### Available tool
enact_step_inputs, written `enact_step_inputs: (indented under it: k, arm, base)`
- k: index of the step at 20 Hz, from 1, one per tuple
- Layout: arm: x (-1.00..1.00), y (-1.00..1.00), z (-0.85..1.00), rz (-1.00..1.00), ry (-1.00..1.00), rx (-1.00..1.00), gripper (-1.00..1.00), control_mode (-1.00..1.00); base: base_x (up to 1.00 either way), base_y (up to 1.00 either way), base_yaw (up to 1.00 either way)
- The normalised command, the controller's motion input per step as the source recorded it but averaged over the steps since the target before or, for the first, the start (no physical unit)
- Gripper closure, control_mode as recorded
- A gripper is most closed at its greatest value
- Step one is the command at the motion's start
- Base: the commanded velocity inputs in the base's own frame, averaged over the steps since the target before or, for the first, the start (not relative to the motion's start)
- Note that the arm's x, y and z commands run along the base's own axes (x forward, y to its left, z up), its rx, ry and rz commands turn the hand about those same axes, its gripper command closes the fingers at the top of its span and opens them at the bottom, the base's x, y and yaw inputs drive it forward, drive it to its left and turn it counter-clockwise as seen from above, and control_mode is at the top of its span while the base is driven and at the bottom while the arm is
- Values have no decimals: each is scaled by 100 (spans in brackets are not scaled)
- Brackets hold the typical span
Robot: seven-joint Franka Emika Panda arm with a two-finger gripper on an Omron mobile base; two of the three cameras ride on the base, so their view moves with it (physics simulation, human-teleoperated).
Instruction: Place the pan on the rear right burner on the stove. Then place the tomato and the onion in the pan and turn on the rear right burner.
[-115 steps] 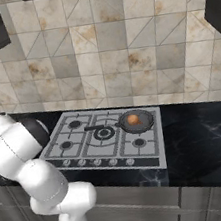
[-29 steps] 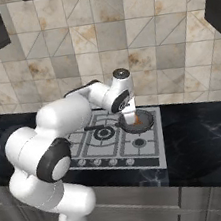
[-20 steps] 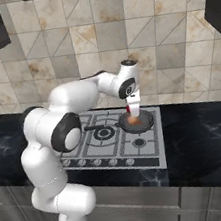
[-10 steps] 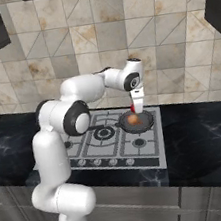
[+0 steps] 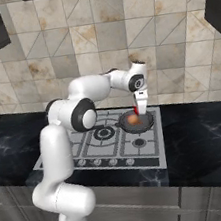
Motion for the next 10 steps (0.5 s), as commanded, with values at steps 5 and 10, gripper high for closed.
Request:
enact_step_inputs:
  k: [5, 10]
  arm:
    - [16, -1, -30, -2, 0, 0, 100, -100]
    - [16, -4, -30, -1, 0, 0, 100, -100]
  base:
    - [0, 0, 0]
    - [0, 0, 0]
